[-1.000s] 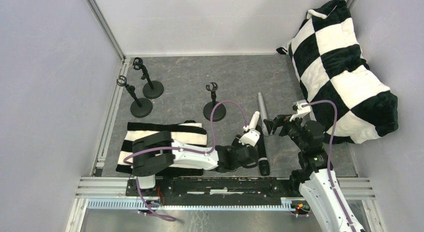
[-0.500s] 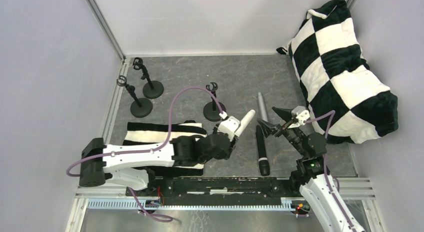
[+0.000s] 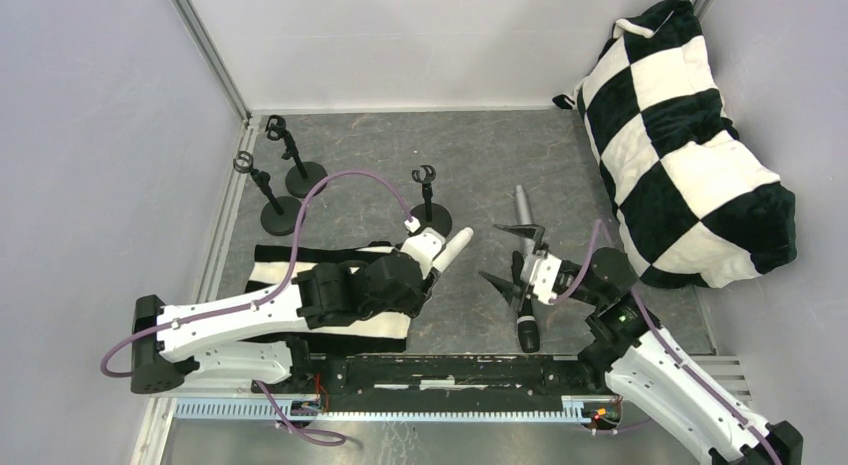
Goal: Attach the microphones to the stand
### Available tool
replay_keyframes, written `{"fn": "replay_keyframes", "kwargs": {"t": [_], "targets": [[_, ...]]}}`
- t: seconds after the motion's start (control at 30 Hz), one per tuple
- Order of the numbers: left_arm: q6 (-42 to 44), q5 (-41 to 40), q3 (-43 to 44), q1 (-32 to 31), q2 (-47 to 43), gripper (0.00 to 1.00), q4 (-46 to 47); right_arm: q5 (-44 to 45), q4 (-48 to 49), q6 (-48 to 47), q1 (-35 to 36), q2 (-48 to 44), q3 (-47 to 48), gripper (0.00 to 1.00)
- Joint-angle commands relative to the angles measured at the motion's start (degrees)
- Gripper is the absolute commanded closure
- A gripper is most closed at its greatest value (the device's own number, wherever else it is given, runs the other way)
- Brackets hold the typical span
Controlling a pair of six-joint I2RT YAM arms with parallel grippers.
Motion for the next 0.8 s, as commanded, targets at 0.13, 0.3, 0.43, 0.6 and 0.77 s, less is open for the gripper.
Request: {"fn": "replay_keyframes", "kwargs": {"t": [0.13, 0.3, 0.43, 0.6, 0.77], "targets": [[4.36, 2.59, 3.56, 1.02, -2.22, 0.62, -1.93, 1.85, -3.40, -20.23, 13.72, 9.02, 4.76, 0.02], [4.59, 3.60, 4.35, 1.12, -1.68, 0.62, -1.94, 14.31, -2.66, -25.07, 24.70, 15.13, 6.60, 0.02], [4.66, 4.48, 5.03, 1.12, -1.26, 0.62, -1.95, 22.31, 0.59, -26.11, 29.48, 18.98, 6.84, 0.05], [4.99, 5.94, 5.78, 1.12, -0.12, 0.62, -1.95, 29.92, 4.40, -28.42, 33.00, 22.75, 6.91, 0.09], [5.40, 7.37, 6.33, 1.06, 0.42, 0.62, -1.94, 33.79, 7.37, -29.19, 33.85, 25.28, 7.07, 0.19]]}}
